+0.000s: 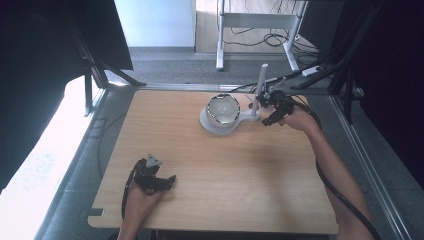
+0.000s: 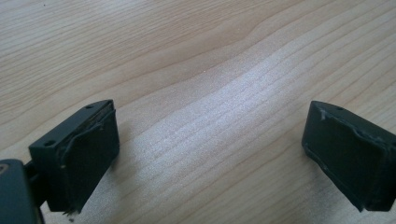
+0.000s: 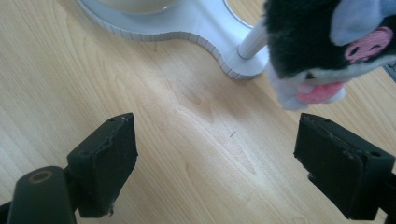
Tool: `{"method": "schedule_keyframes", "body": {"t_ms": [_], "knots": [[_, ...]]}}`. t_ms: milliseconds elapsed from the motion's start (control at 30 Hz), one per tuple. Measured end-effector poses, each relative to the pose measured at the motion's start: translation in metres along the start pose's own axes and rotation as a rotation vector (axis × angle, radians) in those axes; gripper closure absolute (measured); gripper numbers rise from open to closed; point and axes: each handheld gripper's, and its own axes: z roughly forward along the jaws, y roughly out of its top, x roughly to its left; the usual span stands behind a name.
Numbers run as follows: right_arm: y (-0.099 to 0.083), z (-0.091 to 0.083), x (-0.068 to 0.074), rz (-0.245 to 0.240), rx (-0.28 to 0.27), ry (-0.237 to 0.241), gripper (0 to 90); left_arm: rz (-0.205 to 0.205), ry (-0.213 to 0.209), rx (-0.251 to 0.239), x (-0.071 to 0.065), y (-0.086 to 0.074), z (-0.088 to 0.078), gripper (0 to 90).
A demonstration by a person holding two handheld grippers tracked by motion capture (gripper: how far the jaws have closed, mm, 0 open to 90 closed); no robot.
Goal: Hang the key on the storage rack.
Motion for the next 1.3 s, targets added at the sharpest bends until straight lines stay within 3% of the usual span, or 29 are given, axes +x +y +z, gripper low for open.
{"method": "schedule_keyframes", "body": {"t_ms": [300, 633, 900, 1300], "knots": [[-0.007, -0.001, 0.013, -0.019, -0.016, 0.024, 12.9, 0.0, 0.0, 0.0, 0.0, 0.0, 0.0, 4.0], [-0.015, -0.008, 0.032, -0.079, -0.04, 0.027, 12.9, 0.0, 0.0, 0.0, 0.0, 0.0, 0.0, 4.0], [-0.025, -0.011, 0.048, -0.1, -0.042, 0.047, 12.9, 0.001, 0.0, 0.001, 0.0, 0.0, 0.0, 4.0], [-0.041, -0.018, 0.061, -0.119, -0.056, 0.047, 13.1, 0.001, 0.0, 0.001, 0.0, 0.0, 0.0, 4.0]]}}
